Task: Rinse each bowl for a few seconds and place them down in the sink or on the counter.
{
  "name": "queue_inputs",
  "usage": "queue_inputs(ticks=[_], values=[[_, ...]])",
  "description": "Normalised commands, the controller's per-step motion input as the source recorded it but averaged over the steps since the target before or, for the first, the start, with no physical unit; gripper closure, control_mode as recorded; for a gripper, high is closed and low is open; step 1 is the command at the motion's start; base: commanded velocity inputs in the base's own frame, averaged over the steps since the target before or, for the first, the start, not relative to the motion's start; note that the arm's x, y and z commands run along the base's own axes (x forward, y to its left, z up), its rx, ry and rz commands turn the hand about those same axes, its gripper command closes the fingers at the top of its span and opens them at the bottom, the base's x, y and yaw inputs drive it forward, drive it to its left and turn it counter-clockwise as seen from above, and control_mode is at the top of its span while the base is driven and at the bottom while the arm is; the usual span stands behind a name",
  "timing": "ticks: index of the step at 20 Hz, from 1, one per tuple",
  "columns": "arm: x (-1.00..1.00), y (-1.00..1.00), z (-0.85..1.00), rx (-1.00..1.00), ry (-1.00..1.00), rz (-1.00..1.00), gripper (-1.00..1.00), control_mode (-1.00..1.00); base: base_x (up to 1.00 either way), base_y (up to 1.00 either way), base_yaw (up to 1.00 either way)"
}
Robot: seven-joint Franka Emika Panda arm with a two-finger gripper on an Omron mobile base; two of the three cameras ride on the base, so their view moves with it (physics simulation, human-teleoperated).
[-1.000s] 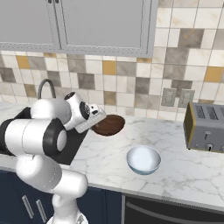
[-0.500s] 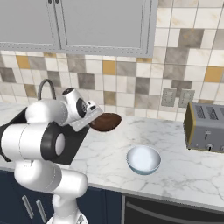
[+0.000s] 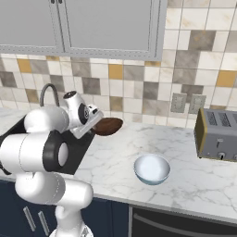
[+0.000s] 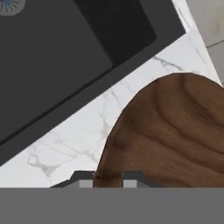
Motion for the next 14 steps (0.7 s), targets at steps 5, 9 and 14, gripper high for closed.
queue_inputs(ticks=[5,9,14], values=[[0.0,0.24,0.0,0.01,-0.02,0.18,1.0,-1.0,0.0,0.0,0.0],[-0.01,0.31,0.0,0.01,-0.01,0.15,1.0,-1.0,0.0,0.0,0.0],[-0.02,0.34,0.0,0.03,0.0,0.13,1.0,-1.0,0.0,0.0,0.0]])
